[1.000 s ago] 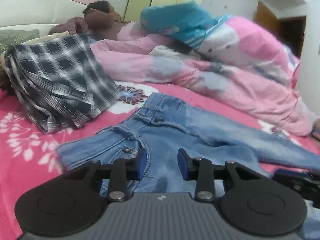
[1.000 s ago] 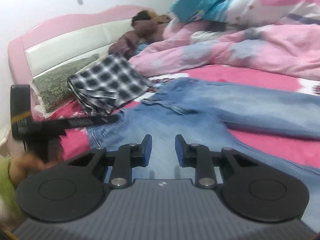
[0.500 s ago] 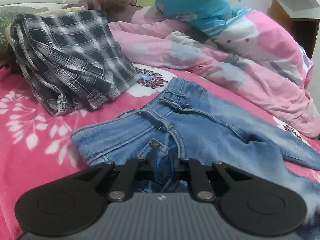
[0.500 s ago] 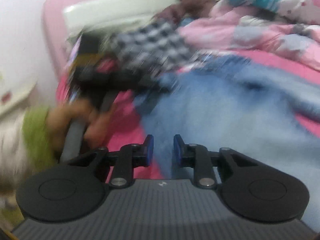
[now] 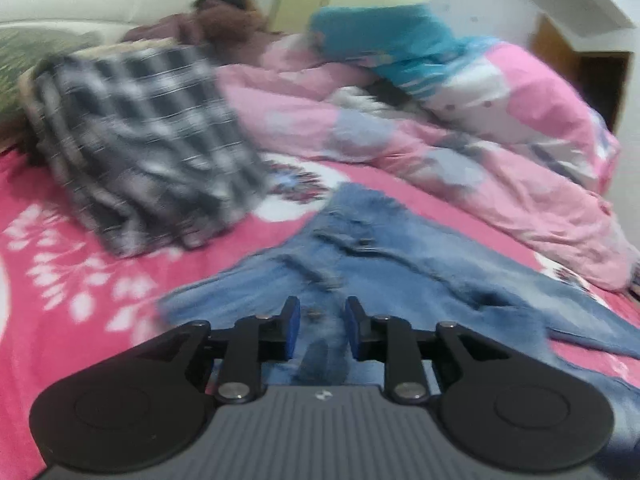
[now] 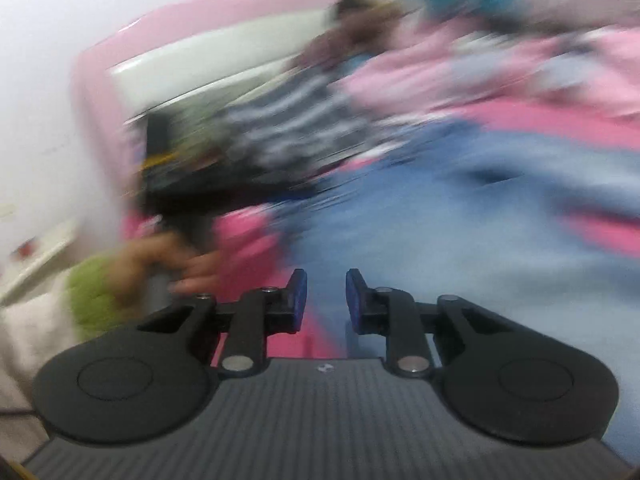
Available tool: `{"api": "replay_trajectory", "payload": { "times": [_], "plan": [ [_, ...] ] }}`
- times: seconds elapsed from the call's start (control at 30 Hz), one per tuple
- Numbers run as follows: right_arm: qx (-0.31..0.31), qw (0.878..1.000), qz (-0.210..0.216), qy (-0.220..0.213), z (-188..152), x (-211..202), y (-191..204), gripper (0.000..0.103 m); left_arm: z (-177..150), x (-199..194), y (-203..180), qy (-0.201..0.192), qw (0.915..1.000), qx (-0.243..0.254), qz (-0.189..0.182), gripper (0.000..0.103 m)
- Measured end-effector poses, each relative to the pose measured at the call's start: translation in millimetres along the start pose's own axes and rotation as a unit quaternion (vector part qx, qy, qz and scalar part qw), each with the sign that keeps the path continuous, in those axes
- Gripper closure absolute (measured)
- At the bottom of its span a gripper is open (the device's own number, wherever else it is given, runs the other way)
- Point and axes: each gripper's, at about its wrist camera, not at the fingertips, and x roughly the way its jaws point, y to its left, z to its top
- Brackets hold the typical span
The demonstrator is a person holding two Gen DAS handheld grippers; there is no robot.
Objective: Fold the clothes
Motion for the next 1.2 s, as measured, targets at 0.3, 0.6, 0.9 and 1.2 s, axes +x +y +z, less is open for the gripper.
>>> {"api": "replay_trajectory", "payload": {
  "times": [0.3, 0.6, 0.9, 1.2],
  "plan": [
    [0.026, 0.984, -0.162, 0.074, -56.0, -86.2, -49.9, 0.081, -14.5, 12.1, -53.7, 0.042, 0.9963, 0.062, -0.042, 0.066],
    [0.031, 0.972, -0.235, 0.009, -23.0, -118.0, -99.3, 0.081, -15.3, 13.0, -91.2, 0.055, 0.9928, 0.095, -0.049, 0.052],
    [0.096, 0.937, -0.331, 0.061, -56.4, -164.8, -162.5, 0.085, -38.8, 26.9, -118.7, 0.093, 0.9837, 0.146, -0.050, 0.047],
    [0.195, 0.861, -0.469, -0.020, -68.8, -243.8, -189.7, 0.081, -36.2, 29.7, -124.1, 0.097, 0.9823, 0.153, -0.044, 0.037]
  ]
}}
